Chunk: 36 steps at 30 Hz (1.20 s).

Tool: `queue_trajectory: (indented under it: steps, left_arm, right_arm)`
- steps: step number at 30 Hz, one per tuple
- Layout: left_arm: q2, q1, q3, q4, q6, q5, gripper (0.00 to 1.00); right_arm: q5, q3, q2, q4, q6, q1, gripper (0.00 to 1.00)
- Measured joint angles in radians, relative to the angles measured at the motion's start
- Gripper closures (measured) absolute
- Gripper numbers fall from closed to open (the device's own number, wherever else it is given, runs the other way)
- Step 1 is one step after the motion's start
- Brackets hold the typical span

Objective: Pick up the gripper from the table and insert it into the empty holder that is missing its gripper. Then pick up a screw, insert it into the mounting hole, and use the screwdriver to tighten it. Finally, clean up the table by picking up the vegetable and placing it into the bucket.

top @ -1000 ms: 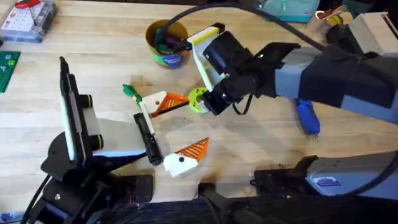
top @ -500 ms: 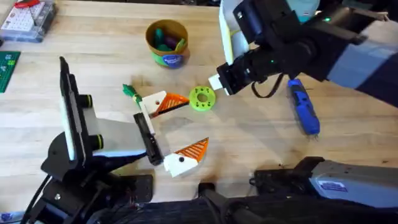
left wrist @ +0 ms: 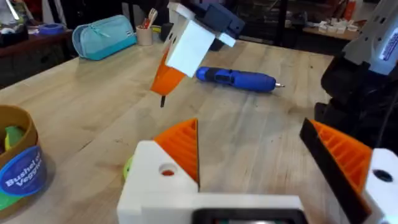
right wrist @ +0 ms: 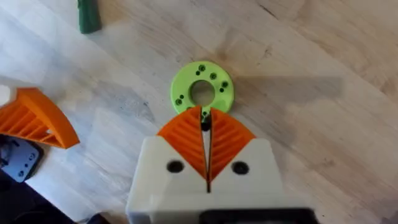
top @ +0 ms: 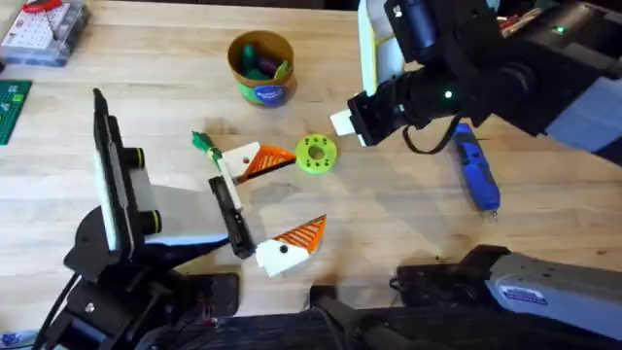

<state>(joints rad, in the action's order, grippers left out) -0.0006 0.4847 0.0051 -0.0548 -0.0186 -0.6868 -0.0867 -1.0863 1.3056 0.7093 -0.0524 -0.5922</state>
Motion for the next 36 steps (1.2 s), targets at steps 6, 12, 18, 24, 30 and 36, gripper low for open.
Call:
queue_trajectory:
  steps: [6, 12, 18, 24, 30, 36]
  left_arm:
    - [0.000, 0.000, 0.000, 0.000, 0.000, 0.000, 0.008]
    - [0.000, 0.000, 0.000, 0.000, 0.000, 0.000, 0.008]
    - [0.000, 0.000, 0.000, 0.000, 0.000, 0.000, 0.008]
    - [0.000, 0.000, 0.000, 0.000, 0.000, 0.000, 0.008]
    - [0.000, 0.000, 0.000, 0.000, 0.000, 0.000, 0.008]
    - [0.000, 0.000, 0.000, 0.000, 0.000, 0.000, 0.008]
  right_arm:
    - [0.000, 0.000, 0.000, 0.002, 0.000, 0.000, 0.998]
    - [0.000, 0.000, 0.000, 0.002, 0.000, 0.000, 0.998]
    - [0.000, 0.000, 0.000, 0.002, 0.000, 0.000, 0.998]
    - [-0.004, 0.000, 0.000, 0.002, 0.000, 0.000, 0.998]
    - [-0.031, 0.000, -0.001, 0.001, 0.000, 0.000, 0.998]
    - [-0.038, 0.000, -0.002, 0.000, 0.000, 0.000, 0.998]
